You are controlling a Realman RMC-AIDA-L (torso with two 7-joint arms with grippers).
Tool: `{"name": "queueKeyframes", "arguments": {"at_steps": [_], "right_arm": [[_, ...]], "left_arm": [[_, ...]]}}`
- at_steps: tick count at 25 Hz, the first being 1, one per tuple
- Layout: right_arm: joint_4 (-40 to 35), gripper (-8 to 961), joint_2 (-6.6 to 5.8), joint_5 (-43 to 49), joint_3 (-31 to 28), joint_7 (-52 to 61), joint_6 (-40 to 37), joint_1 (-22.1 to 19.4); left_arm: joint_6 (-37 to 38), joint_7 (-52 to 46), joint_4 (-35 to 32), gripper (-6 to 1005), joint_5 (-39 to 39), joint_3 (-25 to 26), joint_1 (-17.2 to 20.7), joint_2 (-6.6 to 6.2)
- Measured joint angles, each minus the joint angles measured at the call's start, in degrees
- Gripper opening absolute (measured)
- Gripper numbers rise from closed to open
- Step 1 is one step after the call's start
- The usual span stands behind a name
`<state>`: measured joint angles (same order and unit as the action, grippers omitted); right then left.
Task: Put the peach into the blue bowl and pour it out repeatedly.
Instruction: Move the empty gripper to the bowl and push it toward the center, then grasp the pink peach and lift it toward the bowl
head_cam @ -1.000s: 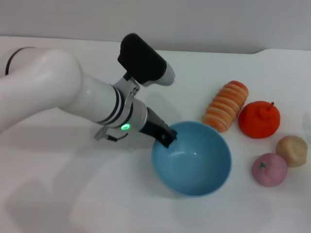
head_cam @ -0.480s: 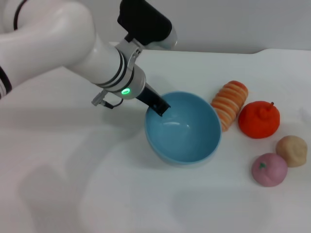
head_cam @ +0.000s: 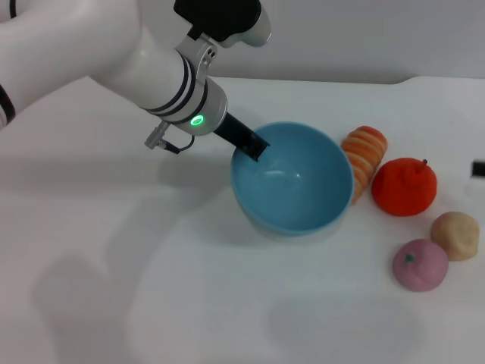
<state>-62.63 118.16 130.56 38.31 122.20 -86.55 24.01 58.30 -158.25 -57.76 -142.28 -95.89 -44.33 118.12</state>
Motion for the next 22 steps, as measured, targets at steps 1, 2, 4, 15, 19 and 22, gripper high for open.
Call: {"name": "queueKeyframes", "arguments": {"at_steps": [1, 2, 4, 15, 19, 22], "right_arm": [[0.1, 515, 0.22, 2.4, 0.9, 1.5, -0.5, 0.7], [0.1, 513, 0.22, 2.4, 0.9, 1.5, -0.5, 0.7], [1.0, 510, 0.43, 5.9, 3.2, 4.2, -0.7, 1.4], [10.5, 491, 0.25, 9.0, 8.2, 6.0, 0.6, 2.1], [12.8, 484, 0.23, 11.0, 8.7, 6.4, 3.0, 2.9], [13.2, 478, 0.23, 11.3, 8.6, 6.5, 3.8, 3.1]], "left_arm": [[-0.1, 0.0, 0.0, -1, 0.0, 0.1, -0.1, 0.00], [-0.2, -0.1, 0.1, -1, 0.0, 0.3, -0.3, 0.00], [-0.3, -0.4, 0.2, -1, -0.2, 0.4, -0.6, 0.00], [-1.7, -0.7, 0.2, 0, -0.3, 0.6, -0.8, -0.06], [-1.8, -0.7, 0.3, 0, -0.3, 0.6, -0.9, -0.04], [-2.0, -0.7, 0.3, 0, -0.3, 0.6, -0.7, -0.02]]}}
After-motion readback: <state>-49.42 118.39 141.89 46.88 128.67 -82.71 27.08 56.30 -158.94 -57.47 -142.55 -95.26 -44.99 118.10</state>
